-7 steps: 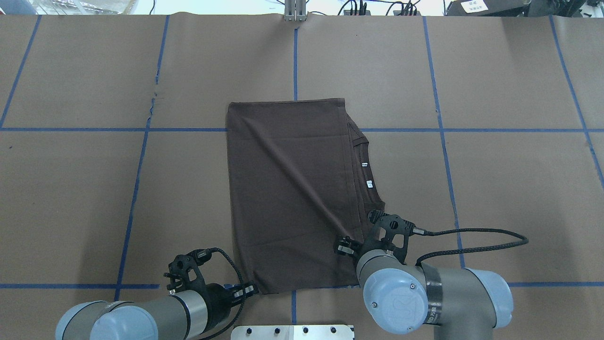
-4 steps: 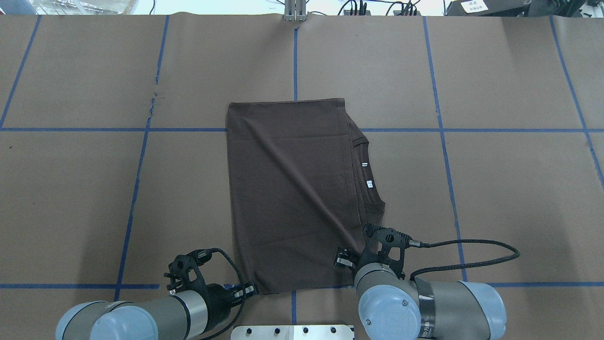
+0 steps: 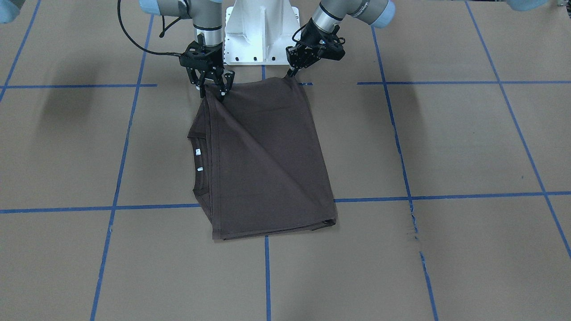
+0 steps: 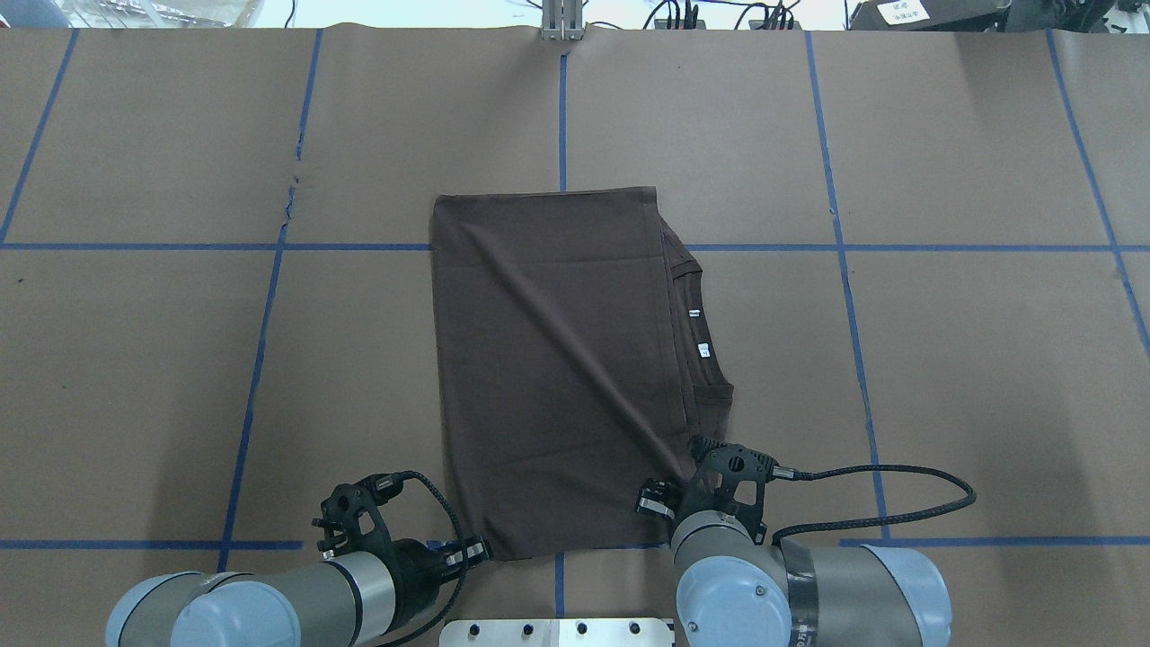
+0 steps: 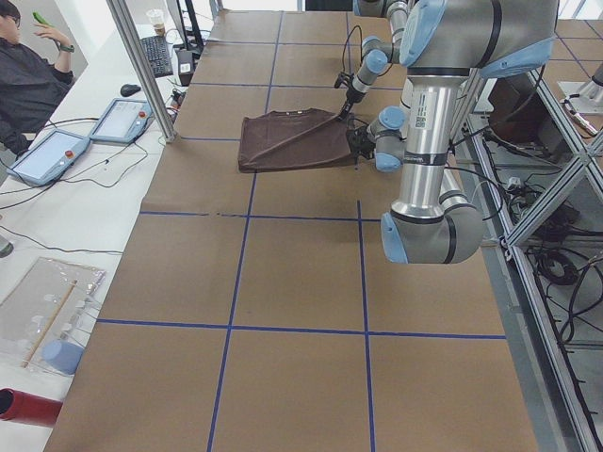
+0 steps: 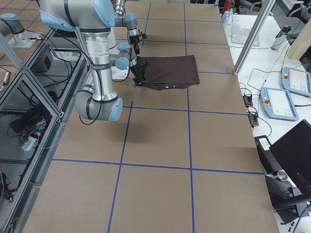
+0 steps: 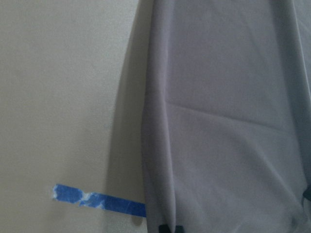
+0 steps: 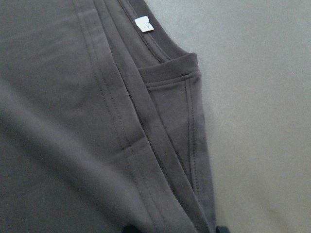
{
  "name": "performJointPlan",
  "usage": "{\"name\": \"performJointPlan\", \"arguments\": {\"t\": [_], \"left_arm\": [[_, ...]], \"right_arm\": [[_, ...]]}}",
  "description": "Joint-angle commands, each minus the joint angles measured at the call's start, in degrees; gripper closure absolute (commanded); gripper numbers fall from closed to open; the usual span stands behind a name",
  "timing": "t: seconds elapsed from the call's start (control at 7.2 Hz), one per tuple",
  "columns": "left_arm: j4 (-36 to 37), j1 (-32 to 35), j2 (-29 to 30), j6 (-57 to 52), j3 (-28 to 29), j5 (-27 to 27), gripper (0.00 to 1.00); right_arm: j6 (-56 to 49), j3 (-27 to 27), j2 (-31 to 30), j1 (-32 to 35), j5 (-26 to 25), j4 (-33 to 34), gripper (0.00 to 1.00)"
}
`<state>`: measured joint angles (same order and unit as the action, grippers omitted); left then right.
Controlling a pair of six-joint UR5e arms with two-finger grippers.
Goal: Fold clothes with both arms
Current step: 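Grasp the shirt edge nearest the robot with both grippers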
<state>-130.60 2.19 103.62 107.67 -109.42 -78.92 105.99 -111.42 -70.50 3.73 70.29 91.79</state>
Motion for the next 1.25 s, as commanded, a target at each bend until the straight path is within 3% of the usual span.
{"name": "performJointPlan", "arguments": {"t": [0.0, 0.14, 0.28, 0.42, 0.83, 1.11], "left_arm": [[0.0, 0.0, 0.0, 0.0, 0.0, 0.0, 1.00], [0.0, 0.0, 0.0, -0.1, -0.1, 0.0, 1.00], [0.0, 0.0, 0.0, -0.1, -0.2, 0.0, 1.00], [0.0, 0.0, 0.0, 0.0, -0.3, 0.0, 1.00], [0.1, 0.0, 0.0, -0.1, -0.4, 0.1, 1.00], [1.3, 1.1, -0.8, -1.0, -4.7, -3.0, 1.00]], "right_arm": [[0.0, 0.2, 0.0, 0.0, -0.1, 0.0, 0.39], [0.0, 0.2, 0.0, 0.0, -0.1, 0.0, 0.47], [0.0, 0.2, 0.1, 0.0, -0.1, 0.0, 0.82], [0.0, 0.2, 0.1, 0.0, -0.2, 0.0, 1.00], [-0.3, -0.5, 0.4, 0.7, -0.2, 0.0, 1.00], [-0.5, -1.9, 0.7, 1.4, 0.1, 0.1, 1.00]]}}
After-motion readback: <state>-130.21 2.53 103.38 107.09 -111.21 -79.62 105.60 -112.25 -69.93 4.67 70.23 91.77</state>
